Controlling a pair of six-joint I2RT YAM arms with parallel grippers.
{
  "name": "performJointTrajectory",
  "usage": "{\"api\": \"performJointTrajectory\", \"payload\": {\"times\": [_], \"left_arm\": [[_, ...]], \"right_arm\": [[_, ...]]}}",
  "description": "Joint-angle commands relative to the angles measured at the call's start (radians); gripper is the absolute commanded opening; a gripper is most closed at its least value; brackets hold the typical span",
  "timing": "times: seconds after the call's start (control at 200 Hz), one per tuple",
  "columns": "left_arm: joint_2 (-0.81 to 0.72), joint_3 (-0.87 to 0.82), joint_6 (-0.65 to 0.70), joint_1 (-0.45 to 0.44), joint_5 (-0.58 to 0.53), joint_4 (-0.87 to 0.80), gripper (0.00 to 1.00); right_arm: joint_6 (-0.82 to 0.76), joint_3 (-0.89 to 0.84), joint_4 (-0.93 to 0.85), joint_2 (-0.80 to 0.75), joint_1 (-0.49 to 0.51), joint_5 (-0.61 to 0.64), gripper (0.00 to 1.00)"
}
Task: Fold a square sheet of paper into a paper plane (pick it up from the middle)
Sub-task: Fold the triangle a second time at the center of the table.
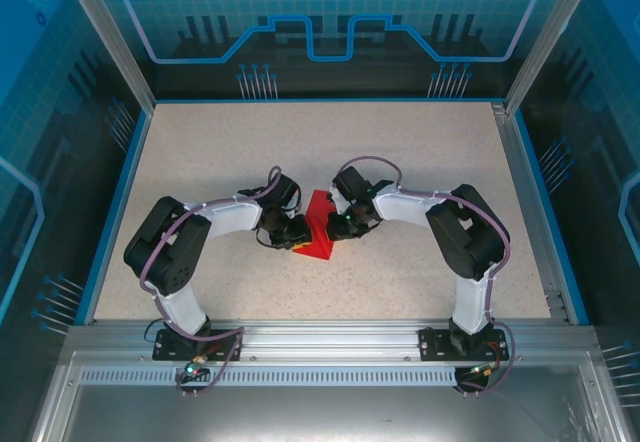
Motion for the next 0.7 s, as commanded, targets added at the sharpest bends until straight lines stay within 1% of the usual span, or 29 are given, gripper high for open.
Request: {"api": "performJointTrajectory", "payload": {"times": [0.0,0.145,0.305,0.365,0.505,0.695], "left_arm": [[-0.043,0.005,0.007,0.008,-0.018,-0.012,0.19],[-0.105,-0.005,-0.026,0.028,0.012,0.024,0.19],[-0.153,-0.053,-0.133,0.095,0.138,0.185,0.19],[-0.142,-0.057,-0.174,0.114,0.186,0.251,0.18],[-0.073,-0.048,-0.265,0.116,0.264,0.384,0.13],[0.005,-0.053,-0.324,0.116,0.292,0.483,0.11]], "right_arm": [[-0.022,0.017,-0.043,0.024,-0.019,0.021,0.13],[-0.022,0.016,-0.04,0.029,-0.02,0.02,0.13],[-0.02,0.013,-0.036,0.037,-0.02,0.02,0.13],[-0.02,0.013,-0.038,0.038,-0.02,0.023,0.13],[-0.015,0.013,-0.03,0.045,-0.02,0.013,0.13],[-0.016,0.016,-0.033,0.047,-0.02,0.016,0.13]]}}
